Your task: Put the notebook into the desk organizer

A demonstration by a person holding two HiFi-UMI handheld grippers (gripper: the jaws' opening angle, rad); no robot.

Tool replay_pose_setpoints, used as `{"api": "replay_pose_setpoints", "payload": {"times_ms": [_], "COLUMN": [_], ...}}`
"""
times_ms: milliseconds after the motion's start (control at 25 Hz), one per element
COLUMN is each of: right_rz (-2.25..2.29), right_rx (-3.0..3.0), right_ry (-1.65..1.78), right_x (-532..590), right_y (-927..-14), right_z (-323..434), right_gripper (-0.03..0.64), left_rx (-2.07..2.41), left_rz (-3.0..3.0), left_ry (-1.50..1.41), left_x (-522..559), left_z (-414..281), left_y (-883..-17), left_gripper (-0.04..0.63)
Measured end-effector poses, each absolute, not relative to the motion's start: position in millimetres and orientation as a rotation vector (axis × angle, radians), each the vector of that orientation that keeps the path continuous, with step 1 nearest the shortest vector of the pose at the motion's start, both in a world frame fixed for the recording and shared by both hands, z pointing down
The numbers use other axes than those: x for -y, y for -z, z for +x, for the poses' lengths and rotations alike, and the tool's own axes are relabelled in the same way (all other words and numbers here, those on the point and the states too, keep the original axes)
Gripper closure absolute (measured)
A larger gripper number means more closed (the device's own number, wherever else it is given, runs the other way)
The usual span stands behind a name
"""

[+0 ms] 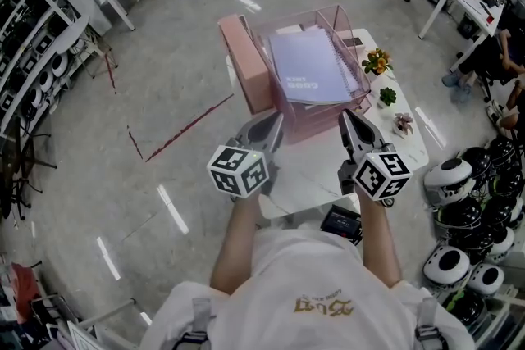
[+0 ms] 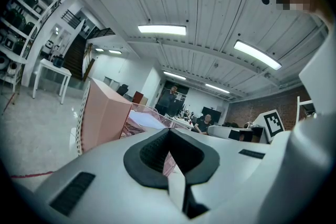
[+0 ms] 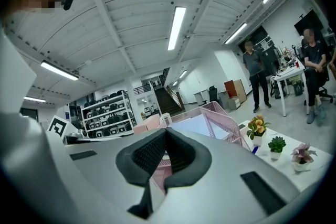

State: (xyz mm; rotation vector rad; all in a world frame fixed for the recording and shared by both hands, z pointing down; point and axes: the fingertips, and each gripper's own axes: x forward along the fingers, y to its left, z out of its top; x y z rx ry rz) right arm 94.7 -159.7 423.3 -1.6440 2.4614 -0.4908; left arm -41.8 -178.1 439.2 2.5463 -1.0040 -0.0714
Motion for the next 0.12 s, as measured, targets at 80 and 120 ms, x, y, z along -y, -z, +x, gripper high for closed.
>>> {"api": "replay_pose_setpoints", "payload": {"times_ms": [80, 120], "right_rz": [-1.642, -1.641], "right_rx": [-2.465, -2.467], "right_ry": [0.491, 0.491], "right_x": [159.8, 159.8], "right_y": [-424.4, -425.0], "right_z": [94.1, 93.9], "right_gripper": [0.607, 0.607], "left_rx": [1.002, 1.001], "left_rz": [2.547, 2.547], "left_ry": [0.07, 0.069], "left_x": [178.3, 178.4], "left_z": [-40.4, -39.8], "left_y": [-440.0, -440.4], "left_gripper": [0.579, 0.58]}}
